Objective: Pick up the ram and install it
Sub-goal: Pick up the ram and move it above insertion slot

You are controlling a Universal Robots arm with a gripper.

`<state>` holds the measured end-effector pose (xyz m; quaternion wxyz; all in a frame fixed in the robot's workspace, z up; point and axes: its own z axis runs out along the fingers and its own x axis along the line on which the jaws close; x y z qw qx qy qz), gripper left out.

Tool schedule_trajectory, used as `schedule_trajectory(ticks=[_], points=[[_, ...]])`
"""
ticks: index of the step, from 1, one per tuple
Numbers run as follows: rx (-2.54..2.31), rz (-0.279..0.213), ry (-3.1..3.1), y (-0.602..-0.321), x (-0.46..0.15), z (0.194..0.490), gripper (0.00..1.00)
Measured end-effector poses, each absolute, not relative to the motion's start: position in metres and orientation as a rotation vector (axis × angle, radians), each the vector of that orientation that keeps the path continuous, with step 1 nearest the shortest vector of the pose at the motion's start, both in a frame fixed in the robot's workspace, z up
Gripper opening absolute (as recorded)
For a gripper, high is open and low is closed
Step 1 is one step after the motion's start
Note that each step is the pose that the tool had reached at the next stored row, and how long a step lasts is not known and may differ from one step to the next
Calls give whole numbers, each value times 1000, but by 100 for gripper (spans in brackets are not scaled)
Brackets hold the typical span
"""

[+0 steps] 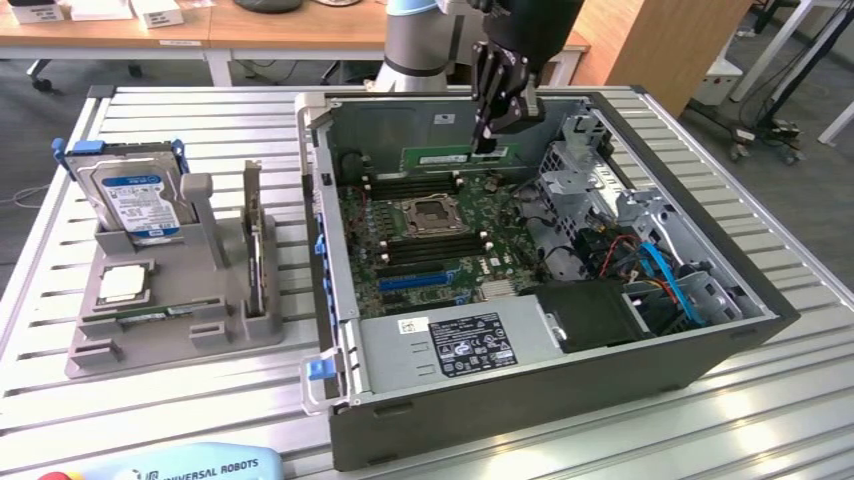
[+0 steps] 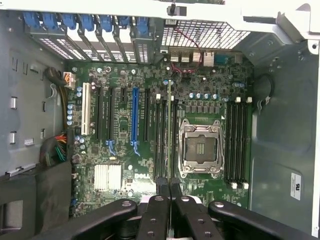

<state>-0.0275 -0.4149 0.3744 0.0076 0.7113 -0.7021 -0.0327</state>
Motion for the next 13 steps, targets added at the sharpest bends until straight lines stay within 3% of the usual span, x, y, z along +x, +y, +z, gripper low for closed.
schedule_trajectory(ticks=[13], points=[[2211, -102, -2209, -415, -27, 370, 12]])
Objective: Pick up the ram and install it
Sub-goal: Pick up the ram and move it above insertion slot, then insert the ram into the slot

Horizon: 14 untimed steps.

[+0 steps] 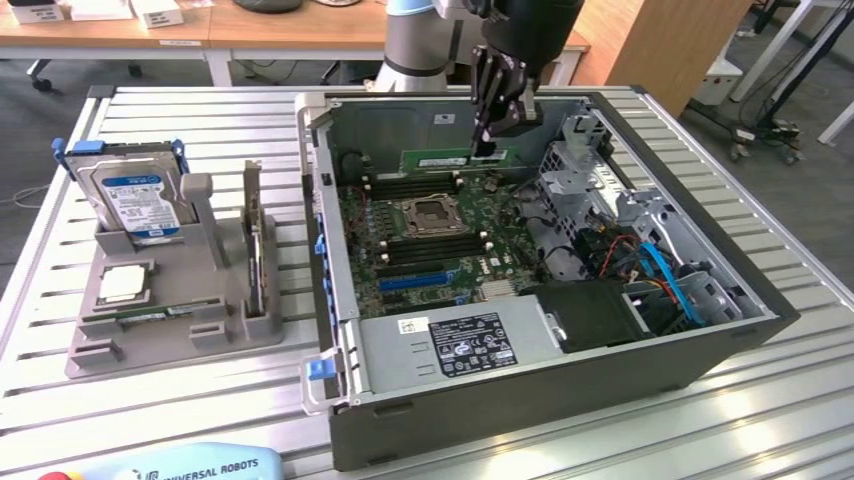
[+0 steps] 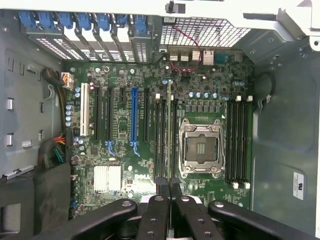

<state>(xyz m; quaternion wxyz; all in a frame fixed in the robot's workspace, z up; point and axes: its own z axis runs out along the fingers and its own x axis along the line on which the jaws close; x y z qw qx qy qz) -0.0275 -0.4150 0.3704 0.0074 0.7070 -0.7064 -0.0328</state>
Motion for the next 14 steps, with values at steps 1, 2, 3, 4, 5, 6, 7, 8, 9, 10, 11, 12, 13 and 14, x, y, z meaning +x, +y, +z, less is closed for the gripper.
schedule_trajectory(ticks=[1, 2, 3, 4, 5, 6, 7, 8, 9, 10, 11, 12, 13, 14], points=[[2211, -103, -2209, -415, -27, 370, 12], [2211, -103, -2209, -415, -27, 370, 12], [2211, -103, -2209, -415, -27, 370, 12], [2211, -103, -2209, -415, -27, 370, 12], [2211, -103, -2209, -415, -27, 370, 12], [2211, -103, -2209, -415, -27, 370, 12], [2211, -103, -2209, -415, -27, 370, 12], [2211, -103, -2209, -415, -27, 370, 12], [2211, -103, -2209, -415, -27, 370, 12], [2211, -103, -2209, -415, -27, 370, 12], [2211, -103, -2209, -415, -27, 370, 12], [2211, -103, -2209, -415, -27, 370, 12], [2211, -103, -2209, -415, -27, 370, 12], [2211, -103, -2209, -415, -27, 369, 12]])
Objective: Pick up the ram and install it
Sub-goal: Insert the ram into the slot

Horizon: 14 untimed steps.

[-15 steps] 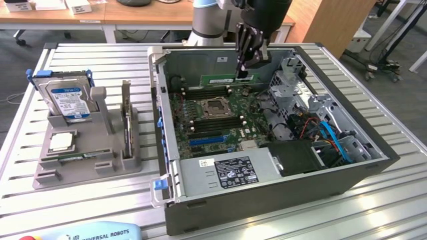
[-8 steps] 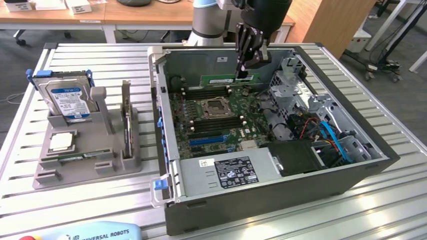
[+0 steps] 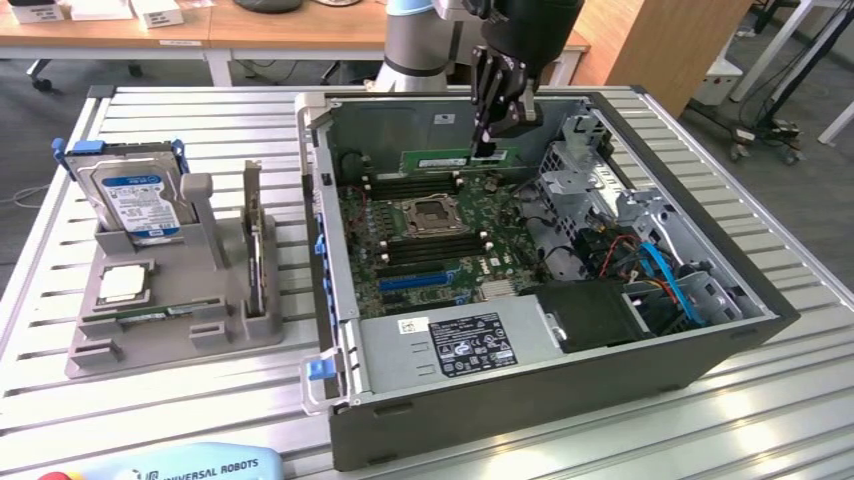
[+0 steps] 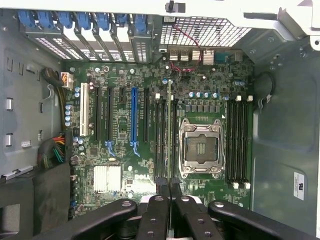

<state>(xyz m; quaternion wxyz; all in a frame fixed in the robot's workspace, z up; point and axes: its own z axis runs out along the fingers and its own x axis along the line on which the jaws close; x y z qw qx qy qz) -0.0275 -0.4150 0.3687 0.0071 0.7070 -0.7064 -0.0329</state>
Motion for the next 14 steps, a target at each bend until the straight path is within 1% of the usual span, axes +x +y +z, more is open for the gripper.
schedule_trajectory(ticks=[14], points=[[2211, -103, -2209, -415, -27, 344, 12]])
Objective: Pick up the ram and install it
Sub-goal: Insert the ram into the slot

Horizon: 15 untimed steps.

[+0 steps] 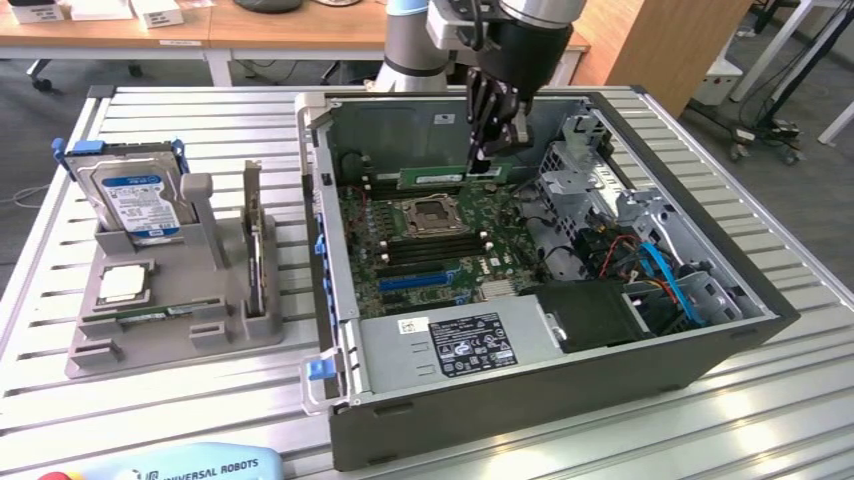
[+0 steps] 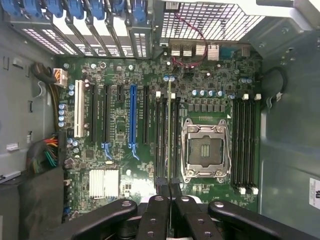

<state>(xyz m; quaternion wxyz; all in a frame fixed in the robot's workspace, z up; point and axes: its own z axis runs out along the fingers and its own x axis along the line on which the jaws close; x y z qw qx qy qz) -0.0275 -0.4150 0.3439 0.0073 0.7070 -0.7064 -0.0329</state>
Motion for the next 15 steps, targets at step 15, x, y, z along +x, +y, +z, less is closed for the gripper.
schedule_trajectory(ticks=[15], points=[[2211, -103, -2209, -415, -27, 324, 12]])
